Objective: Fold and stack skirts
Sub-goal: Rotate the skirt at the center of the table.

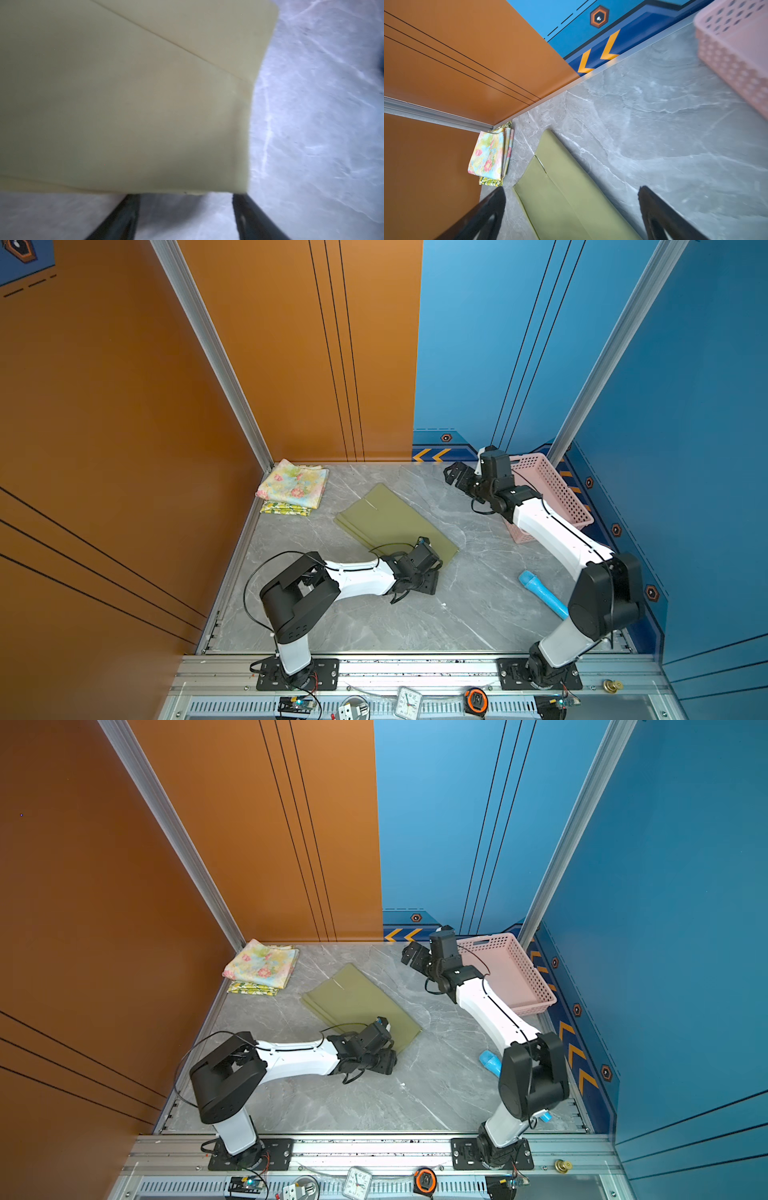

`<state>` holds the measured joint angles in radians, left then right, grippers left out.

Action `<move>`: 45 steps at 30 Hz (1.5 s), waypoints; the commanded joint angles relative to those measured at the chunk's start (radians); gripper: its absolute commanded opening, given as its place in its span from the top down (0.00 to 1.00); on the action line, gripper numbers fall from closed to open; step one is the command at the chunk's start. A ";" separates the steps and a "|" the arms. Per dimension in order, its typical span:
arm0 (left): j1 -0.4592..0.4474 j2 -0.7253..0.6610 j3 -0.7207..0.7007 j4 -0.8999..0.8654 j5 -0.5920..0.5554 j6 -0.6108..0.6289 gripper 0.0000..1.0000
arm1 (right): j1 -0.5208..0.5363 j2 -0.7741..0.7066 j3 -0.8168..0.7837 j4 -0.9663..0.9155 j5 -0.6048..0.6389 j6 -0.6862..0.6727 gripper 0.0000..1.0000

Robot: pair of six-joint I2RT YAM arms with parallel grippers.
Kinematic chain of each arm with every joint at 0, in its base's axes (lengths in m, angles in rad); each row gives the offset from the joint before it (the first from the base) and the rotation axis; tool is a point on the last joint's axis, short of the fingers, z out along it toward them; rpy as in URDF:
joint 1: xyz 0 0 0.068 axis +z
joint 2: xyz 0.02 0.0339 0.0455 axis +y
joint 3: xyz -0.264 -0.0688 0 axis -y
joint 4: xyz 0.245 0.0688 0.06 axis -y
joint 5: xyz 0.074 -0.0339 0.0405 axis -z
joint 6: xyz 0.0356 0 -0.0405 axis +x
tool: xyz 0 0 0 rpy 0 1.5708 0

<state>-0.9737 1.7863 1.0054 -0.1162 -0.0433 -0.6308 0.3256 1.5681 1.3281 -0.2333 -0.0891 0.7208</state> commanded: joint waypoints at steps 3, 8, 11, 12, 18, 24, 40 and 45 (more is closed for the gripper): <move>0.007 -0.066 -0.045 -0.063 0.086 0.062 0.21 | 0.011 -0.108 -0.126 -0.157 0.067 -0.081 0.02; 0.051 -0.283 -0.192 -0.108 0.094 0.042 0.22 | 0.042 -0.143 -0.224 -0.184 0.077 -0.065 0.03; 0.118 -0.399 -0.229 -0.142 0.092 0.029 0.22 | 0.087 -0.147 -0.281 -0.183 0.093 -0.042 0.03; 0.146 -0.423 -0.232 -0.149 0.095 0.024 0.22 | 0.103 -0.145 -0.297 -0.182 0.099 -0.031 0.03; 0.340 -0.428 -0.127 -0.240 0.082 0.022 0.22 | 0.231 -0.151 -0.420 -0.168 0.129 0.108 0.05; 0.458 -0.356 -0.021 -0.274 0.078 0.037 0.22 | 0.275 -0.130 -0.521 -0.043 0.085 0.238 0.14; 0.524 -0.445 -0.058 -0.309 0.056 0.049 0.22 | 0.298 0.060 -0.560 0.219 -0.021 0.377 0.63; 0.544 -0.451 -0.045 -0.335 0.053 0.055 0.23 | 0.254 0.096 -0.521 0.197 -0.046 0.300 0.96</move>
<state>-0.4446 1.3506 0.9611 -0.4053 0.0349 -0.5919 0.6109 1.6459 0.7826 -0.0395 -0.1104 1.0603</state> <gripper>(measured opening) 0.774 0.080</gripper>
